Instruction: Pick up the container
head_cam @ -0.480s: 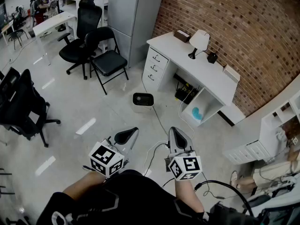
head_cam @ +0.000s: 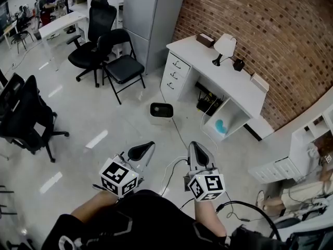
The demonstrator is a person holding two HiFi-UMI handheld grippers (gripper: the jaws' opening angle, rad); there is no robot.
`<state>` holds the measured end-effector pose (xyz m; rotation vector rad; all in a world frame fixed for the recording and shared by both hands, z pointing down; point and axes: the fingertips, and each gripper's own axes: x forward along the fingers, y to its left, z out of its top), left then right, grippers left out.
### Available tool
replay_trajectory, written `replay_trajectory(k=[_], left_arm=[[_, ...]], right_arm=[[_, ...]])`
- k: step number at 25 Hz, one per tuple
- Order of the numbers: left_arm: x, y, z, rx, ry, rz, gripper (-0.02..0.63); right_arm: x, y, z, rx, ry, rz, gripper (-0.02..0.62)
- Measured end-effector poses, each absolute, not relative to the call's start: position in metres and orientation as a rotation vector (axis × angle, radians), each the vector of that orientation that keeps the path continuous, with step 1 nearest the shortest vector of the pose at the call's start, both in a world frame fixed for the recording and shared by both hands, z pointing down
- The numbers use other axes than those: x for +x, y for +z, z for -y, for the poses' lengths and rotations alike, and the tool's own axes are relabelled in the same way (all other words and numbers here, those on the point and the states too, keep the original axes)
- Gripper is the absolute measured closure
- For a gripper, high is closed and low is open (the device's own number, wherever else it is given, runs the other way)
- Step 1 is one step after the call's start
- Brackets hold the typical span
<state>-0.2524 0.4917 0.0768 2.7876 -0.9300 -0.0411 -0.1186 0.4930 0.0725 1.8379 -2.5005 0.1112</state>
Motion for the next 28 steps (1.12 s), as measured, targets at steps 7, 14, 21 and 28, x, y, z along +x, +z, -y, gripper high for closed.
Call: replay_trajectory(k=[7, 14, 21, 28], left_arm=[[-0.273, 0.067, -0.484, 2.744, -0.196, 0.871, 0.601], [-0.292, 0.069, -0.475, 2.807, -0.19, 0.768, 0.601], [-0.319, 0.082, -0.453, 2.752, -0.221, 0.712, 0.603], [-0.321, 0.092, -0.437, 2.736, -0.217, 0.654, 0.603]], right_arm=[[-0.128, 0.072, -0.485, 1.884, 0.083, 2.431, 0.587], [-0.147, 0.074, -0.473, 1.89, 0.104, 2.41, 0.586], [-0.186, 0.079, -0.457, 1.859, 0.083, 2.411, 0.586], [-0.194, 0.086, -0.441, 1.848, 0.102, 2.403, 0.586]])
